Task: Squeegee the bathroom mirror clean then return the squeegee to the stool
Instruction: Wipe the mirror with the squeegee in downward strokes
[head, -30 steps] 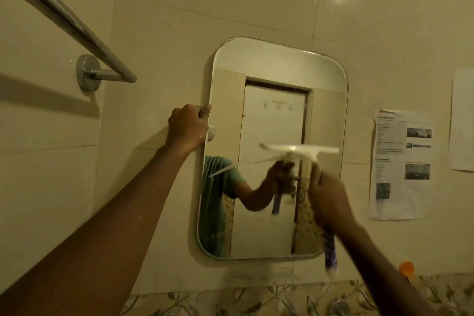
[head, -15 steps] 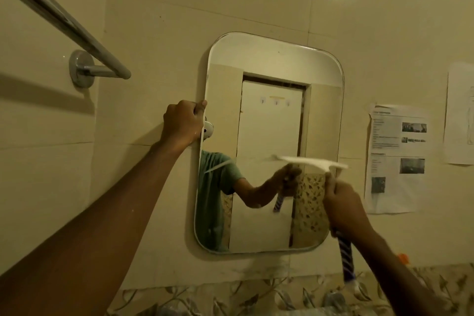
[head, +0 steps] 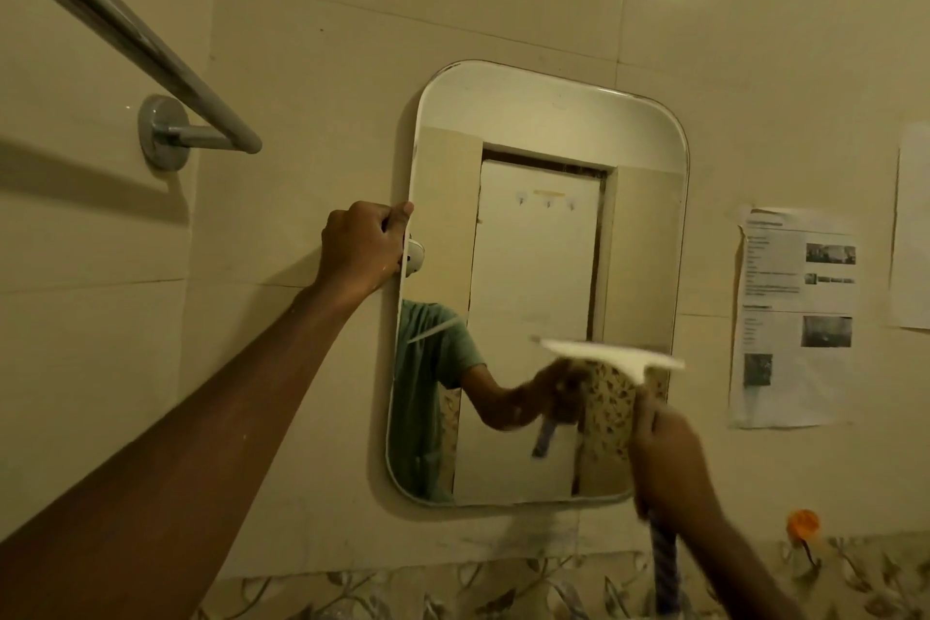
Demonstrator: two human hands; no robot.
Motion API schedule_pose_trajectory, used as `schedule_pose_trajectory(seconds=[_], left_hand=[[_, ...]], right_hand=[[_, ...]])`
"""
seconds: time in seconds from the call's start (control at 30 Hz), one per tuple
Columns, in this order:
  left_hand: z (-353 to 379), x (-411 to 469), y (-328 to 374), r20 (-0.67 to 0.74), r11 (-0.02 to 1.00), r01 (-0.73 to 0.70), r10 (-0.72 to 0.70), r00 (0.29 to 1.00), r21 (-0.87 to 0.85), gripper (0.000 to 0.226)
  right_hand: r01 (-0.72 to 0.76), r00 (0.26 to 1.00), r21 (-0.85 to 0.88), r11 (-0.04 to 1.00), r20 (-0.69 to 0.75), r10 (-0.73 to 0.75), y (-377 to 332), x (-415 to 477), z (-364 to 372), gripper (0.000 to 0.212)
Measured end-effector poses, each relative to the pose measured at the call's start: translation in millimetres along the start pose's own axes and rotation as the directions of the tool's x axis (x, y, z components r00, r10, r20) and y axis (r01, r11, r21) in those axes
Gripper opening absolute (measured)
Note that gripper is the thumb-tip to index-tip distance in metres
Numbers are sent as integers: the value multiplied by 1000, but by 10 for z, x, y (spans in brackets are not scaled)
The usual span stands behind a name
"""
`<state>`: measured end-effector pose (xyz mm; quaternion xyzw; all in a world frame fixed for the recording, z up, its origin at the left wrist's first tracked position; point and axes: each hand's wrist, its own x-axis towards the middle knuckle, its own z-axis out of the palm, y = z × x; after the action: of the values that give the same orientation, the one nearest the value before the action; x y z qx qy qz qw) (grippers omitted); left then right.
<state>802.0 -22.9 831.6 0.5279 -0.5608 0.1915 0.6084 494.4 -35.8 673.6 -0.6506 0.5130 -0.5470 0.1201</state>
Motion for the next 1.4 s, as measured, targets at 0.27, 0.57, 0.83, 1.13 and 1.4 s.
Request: schedule_pose_trajectory(seconds=[0.27, 0.57, 0.83, 1.13, 1.4], left_hand=[[41, -171, -94, 18, 1000, -4, 4, 1000, 8, 51], [54, -376, -135, 41, 1000, 15, -15, 999, 1, 52], [20, -391, -122, 69, 997, 70, -67, 995, -37, 55], [-20, -418, -47, 74, 996, 91, -89, 993, -21, 55], [-45, -364, -80, 148, 992, 113, -103, 984, -59, 54]], right_hand=[[84, 994, 21, 996, -76, -82, -536, 465, -456, 51], [-124, 992, -60, 990, -36, 122, 161, -561, 178, 49], [177, 978, -12, 984, -108, -177, -953, 321, -37, 54], [57, 998, -40, 998, 7, -57, -593, -470, 365, 53], [139, 989, 45, 989, -64, -136, -756, -265, 611, 42]])
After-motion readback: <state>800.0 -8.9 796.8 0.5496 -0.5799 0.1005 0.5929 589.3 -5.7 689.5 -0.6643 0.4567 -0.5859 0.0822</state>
